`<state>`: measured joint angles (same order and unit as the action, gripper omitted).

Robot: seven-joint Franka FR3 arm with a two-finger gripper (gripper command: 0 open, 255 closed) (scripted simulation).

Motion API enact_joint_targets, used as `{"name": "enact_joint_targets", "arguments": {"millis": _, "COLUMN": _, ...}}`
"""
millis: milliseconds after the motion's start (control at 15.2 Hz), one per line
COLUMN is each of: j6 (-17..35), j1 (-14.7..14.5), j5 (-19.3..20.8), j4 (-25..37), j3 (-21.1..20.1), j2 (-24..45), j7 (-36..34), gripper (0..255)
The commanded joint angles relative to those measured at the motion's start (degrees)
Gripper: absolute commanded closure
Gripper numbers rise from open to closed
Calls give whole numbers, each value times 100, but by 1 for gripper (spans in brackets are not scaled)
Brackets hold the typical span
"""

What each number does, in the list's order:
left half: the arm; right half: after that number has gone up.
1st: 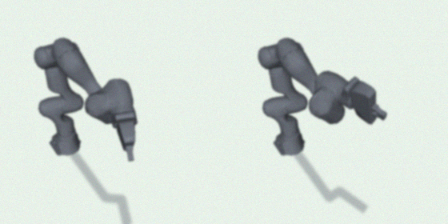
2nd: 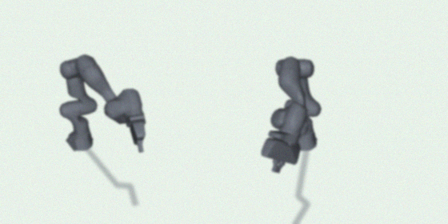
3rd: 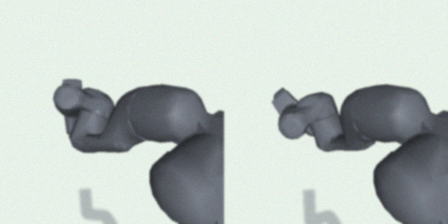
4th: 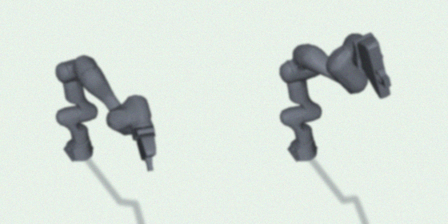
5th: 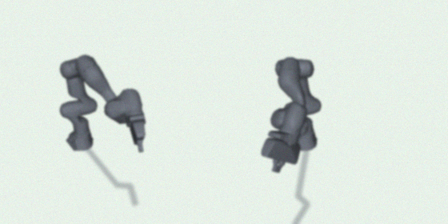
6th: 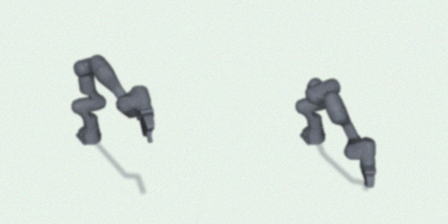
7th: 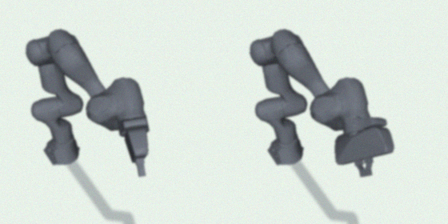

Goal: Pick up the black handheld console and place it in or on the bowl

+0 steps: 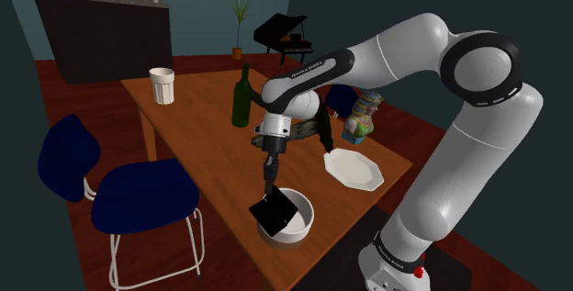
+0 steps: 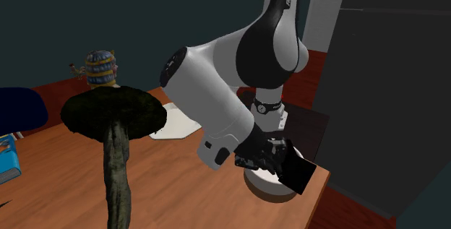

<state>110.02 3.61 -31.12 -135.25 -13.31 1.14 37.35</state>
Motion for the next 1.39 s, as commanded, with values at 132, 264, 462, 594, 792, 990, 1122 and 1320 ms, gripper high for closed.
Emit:
{"name": "enact_joint_targets", "arguments": {"millis": 132, "j6": 6, "j1": -2, "j5": 9, "j4": -30, "j3": -1, "j2": 13, "j7": 6, "gripper": 255}}
{"name": "enact_joint_targets", "arguments": {"millis": 264, "j6": -3, "j1": -2, "j5": 12, "j4": -17, "j3": -1, "j2": 14, "j7": -1, "gripper": 0}}
{"name": "enact_joint_targets", "arguments": {"millis": 462, "j6": 3, "j1": -2, "j5": 11, "j4": -21, "j3": -1, "j2": 18, "j7": 3, "gripper": 0}}
{"name": "enact_joint_targets", "arguments": {"millis": 594, "j6": 6, "j1": -1, "j5": 9, "j4": -30, "j3": -1, "j2": 13, "j7": 6, "gripper": 0}}
{"name": "enact_joint_targets", "arguments": {"millis": 792, "j6": -548, "j1": 138, "j5": 210, "j4": 399, "j3": 137, "j2": -76, "j7": -70, "gripper": 0}}
{"name": "enact_joint_targets", "arguments": {"millis": 990, "j6": -691, "j1": 173, "j5": 258, "j4": 522, "j3": 172, "j2": -87, "j7": -88, "gripper": 0}}
{"name": "enact_joint_targets", "arguments": {"millis": 1122, "j6": -691, "j1": 173, "j5": 258, "j4": 522, "j3": 172, "j2": -87, "j7": -88, "gripper": 0}}
{"name": "enact_joint_targets", "arguments": {"millis": 1320, "j6": -691, "j1": 173, "j5": 258, "j4": 522, "j3": 172, "j2": -87, "j7": -88, "gripper": 0}}
